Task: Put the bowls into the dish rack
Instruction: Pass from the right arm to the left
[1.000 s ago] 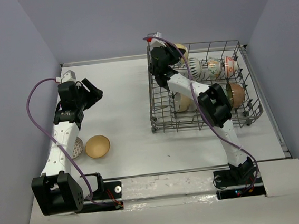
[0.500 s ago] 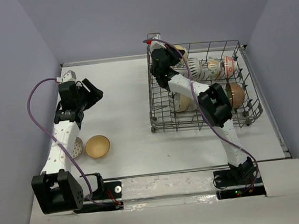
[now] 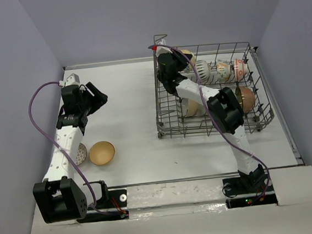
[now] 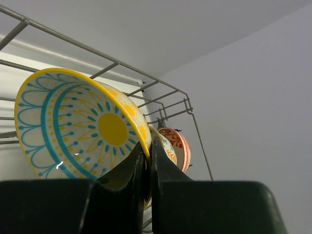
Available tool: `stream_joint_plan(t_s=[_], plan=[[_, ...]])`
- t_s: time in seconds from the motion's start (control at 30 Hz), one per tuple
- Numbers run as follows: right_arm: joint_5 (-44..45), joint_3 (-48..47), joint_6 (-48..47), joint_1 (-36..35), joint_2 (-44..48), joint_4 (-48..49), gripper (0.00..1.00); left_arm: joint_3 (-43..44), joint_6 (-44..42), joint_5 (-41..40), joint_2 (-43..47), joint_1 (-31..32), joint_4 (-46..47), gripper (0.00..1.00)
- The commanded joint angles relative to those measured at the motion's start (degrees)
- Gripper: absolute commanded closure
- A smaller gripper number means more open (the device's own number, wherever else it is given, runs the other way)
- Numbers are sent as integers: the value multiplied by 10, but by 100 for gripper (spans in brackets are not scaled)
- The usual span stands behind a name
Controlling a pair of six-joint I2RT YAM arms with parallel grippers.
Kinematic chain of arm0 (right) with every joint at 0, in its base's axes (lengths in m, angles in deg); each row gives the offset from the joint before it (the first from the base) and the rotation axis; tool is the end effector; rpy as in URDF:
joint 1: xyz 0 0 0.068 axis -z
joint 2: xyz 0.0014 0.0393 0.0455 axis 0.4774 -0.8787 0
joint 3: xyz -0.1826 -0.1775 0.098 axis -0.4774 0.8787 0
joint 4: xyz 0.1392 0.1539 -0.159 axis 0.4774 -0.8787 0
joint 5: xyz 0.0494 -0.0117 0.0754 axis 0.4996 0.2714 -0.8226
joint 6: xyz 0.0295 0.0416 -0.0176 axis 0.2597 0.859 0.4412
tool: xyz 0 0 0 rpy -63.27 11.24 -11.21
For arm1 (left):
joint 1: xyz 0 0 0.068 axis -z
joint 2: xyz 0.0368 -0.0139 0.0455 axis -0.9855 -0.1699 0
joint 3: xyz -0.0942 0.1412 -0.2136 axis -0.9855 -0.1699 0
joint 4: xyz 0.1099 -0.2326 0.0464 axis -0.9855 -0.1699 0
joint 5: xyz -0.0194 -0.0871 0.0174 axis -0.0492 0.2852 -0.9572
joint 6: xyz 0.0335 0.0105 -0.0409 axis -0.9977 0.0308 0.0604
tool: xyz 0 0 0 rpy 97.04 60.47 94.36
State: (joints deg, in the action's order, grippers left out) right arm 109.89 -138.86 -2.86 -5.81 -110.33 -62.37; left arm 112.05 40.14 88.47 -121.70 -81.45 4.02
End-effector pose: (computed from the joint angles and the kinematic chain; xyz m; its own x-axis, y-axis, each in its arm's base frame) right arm 0.4573 0.2715 0.2644 -0.4904 -0.6683 -0.5593 0.3355 0.4476 -0.8289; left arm 0.2727 -0.0007 0.3204 -0.4069 -0.4593 -0.7896 -0.0437 0.8732 -0.4855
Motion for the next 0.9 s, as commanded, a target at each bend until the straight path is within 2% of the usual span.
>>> stream_joint_plan(t_s=[0.0,0.27,0.77,0.87], plan=[[11,37,-31,-9,-12,-96,99,1,-7,6,1,-3,13,27],[18,-6,1,-9,20,-95,99,1,-8,6,0,-3,13,27],[7,-56,103,-9,181,-96,99,5,-9,7,2,0,17,27],[-9,-66,155,-9,219,-144,99,14,-11,15,6,7,17,27]])
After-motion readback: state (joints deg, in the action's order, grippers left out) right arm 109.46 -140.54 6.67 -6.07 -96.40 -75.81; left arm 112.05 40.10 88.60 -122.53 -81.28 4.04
